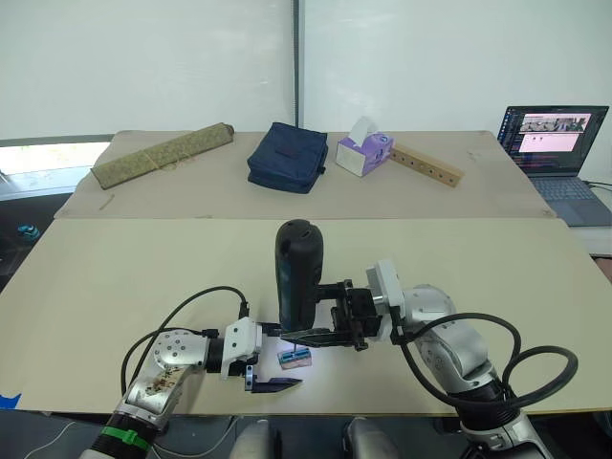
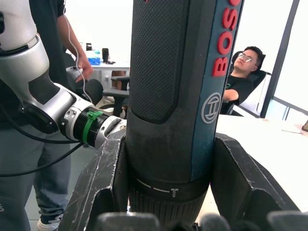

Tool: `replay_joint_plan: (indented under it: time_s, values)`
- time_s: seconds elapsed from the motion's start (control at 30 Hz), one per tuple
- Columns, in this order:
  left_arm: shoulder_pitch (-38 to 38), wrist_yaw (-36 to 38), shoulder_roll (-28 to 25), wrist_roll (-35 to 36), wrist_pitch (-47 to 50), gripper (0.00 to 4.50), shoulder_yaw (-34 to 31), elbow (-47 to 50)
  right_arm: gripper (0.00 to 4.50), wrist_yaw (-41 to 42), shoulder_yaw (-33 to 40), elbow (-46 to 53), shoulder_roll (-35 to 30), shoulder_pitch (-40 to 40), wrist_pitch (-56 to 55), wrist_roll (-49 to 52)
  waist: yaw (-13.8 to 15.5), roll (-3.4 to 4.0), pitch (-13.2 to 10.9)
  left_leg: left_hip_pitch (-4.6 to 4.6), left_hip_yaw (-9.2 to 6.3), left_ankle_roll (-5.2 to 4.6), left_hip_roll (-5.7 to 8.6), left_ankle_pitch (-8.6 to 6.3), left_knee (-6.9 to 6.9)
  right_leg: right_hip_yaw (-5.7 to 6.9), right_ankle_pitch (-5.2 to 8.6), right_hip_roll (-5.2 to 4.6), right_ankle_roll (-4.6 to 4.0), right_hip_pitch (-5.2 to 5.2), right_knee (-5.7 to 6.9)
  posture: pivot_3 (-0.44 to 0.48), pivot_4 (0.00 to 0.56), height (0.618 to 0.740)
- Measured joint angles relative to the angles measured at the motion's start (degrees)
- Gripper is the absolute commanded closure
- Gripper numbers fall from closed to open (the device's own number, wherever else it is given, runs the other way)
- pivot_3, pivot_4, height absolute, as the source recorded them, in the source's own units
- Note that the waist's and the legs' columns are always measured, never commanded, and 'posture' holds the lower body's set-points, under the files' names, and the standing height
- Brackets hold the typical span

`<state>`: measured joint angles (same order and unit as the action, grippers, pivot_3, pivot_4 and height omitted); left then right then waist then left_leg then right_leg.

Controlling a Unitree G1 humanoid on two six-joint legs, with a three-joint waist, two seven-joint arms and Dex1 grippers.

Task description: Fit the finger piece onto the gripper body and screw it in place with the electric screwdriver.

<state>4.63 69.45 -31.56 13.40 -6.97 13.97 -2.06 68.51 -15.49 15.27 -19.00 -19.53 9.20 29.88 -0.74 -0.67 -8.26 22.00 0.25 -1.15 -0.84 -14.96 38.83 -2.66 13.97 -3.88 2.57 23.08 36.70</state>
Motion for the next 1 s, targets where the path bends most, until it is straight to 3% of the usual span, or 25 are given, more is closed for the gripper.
replay_joint_plan:
  time_s: [1.0]
  values:
    - [0.3, -0.8, 0.1, 0.0, 1.9, 0.04, 0.0, 0.4, 2.55, 0.0, -1.7, -1.2, 0.0, -1.2, 0.0, -0.5, 0.0, 0.00, 0.0, 0.01, -0.01, 0.00, 0.00, 0.00, 0.00, 0.00, 0.01, -0.02, 0.01, 0.00, -0.01, 0.000, 0.150, 0.740]
